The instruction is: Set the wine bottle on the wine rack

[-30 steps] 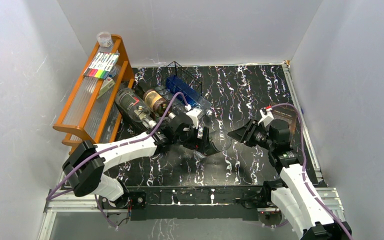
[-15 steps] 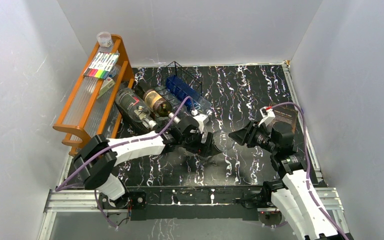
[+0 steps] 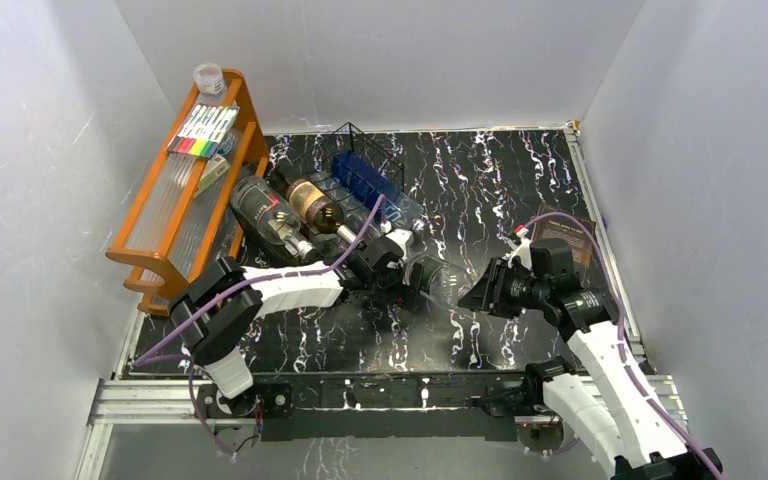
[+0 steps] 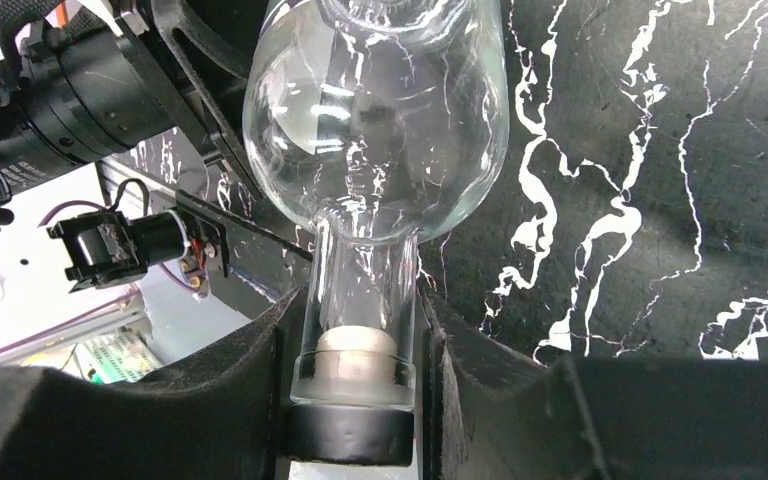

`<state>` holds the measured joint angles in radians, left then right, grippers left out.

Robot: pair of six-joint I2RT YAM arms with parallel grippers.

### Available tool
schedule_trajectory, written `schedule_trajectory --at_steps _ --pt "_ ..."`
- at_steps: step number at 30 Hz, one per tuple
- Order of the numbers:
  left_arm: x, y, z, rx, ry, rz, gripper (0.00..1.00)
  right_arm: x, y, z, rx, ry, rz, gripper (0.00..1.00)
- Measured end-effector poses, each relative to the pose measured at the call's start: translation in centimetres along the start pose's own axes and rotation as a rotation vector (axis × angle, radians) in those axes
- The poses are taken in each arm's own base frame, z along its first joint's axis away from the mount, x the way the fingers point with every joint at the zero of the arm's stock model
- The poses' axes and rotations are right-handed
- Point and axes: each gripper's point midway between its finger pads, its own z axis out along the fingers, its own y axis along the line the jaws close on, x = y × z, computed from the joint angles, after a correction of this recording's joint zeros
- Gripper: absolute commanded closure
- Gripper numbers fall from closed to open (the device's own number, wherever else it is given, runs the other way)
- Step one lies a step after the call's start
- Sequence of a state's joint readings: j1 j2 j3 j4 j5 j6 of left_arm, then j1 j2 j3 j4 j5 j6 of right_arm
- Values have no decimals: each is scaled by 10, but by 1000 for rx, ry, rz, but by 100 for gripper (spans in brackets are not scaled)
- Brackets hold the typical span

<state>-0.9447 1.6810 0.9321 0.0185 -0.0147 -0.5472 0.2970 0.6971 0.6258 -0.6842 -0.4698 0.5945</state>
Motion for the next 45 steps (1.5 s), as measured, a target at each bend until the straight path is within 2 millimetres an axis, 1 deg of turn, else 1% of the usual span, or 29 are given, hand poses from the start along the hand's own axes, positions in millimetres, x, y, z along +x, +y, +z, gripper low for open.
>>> schedule_trajectory --at_steps 5,10,14,17,22,26,29,32,39,42,45 --pt "-1 4 3 -9 -31 -3 13 -2 0 -4 18 2 -7 100" --pt "-1 12 1 -31 -65 -8 13 9 -1 0 10 79 -3 100" --pt "-7 13 -4 -44 -95 -4 12 15 -1 3 11 115 -8 100" --pt "-13 14 -7 -53 -118 1 12 22 -1 10 27 160 -25 100" --pt "-15 20 -8 -81 -130 8 12 44 -7 34 122 271 -111 100" --pt "-15 20 -10 -81 -135 3 12 47 -11 43 175 289 -157 100" --pt "-14 20 -17 -72 -147 -7 12 47 -12 46 186 282 -173 100" --pt "-18 18 -25 -60 -165 -13 12 48 -14 47 201 276 -191 100" --pt "-37 12 -44 -44 -237 -20 11 58 -23 50 251 263 -233 100" --pt "-45 12 -53 -51 -271 -24 9 62 -25 53 278 261 -259 100" --pt "-51 13 -62 -62 -298 -23 8 67 -32 59 329 274 -290 100"
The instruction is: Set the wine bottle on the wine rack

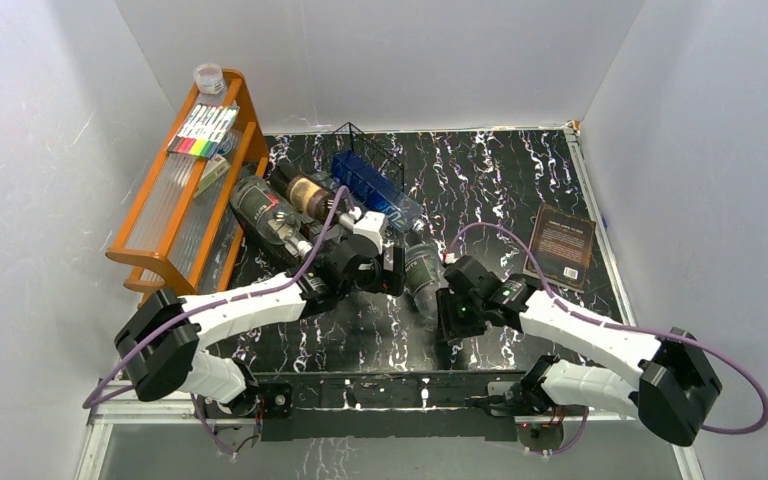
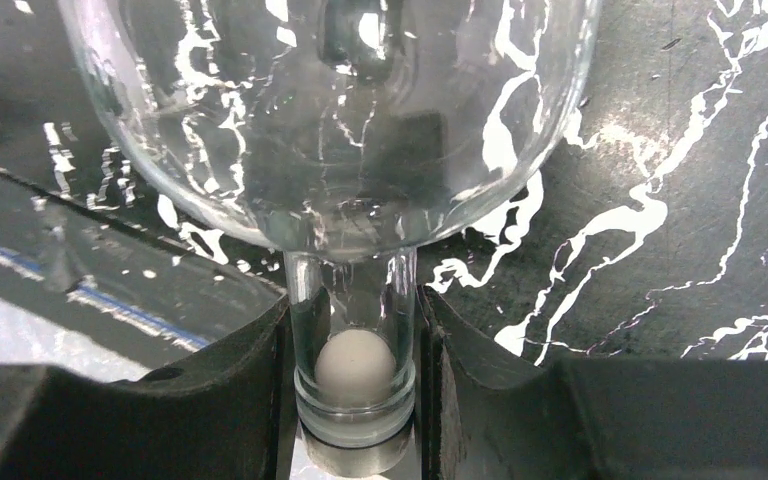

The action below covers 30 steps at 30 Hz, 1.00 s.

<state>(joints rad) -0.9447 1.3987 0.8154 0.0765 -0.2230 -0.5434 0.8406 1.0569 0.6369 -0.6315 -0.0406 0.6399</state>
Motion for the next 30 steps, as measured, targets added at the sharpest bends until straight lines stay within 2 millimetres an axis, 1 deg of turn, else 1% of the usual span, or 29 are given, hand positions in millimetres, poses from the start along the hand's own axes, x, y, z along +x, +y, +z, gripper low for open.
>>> schedule_trajectory --at_steps 2,4,7,13,15,19,22,25,28,29,30 --pt "-7 1 -5 -6 -24 1 8 2 -3 6 40 7 -15 100" --pt "-13 2 -9 -12 -43 -3 7 3 -8 11 81 6 -26 93" --pt "-14 4 -11 -21 -48 2 7 1 -14 15 127 -10 -37 87" --pt "-12 7 -11 -36 -42 11 6 0 -20 22 171 -26 -54 81" --pt "-12 7 -11 -36 -41 15 6 0 -21 22 174 -30 -56 77" --pt "-12 5 -12 -18 -36 30 6 -1 -22 22 184 -40 -52 63" --pt "-12 -4 -14 35 -28 52 6 -2 -25 24 191 -52 -44 57" --pt "-14 -22 -19 135 -24 80 6 -2 -27 25 200 -59 -37 53" --pt "-22 -39 -27 231 -46 103 6 -4 -27 25 205 -68 -23 52" --pt "-24 -43 -29 250 -53 107 6 -4 -27 25 206 -71 -19 51" --pt "-30 -49 -35 285 -73 116 6 -4 -28 26 208 -73 -14 47"
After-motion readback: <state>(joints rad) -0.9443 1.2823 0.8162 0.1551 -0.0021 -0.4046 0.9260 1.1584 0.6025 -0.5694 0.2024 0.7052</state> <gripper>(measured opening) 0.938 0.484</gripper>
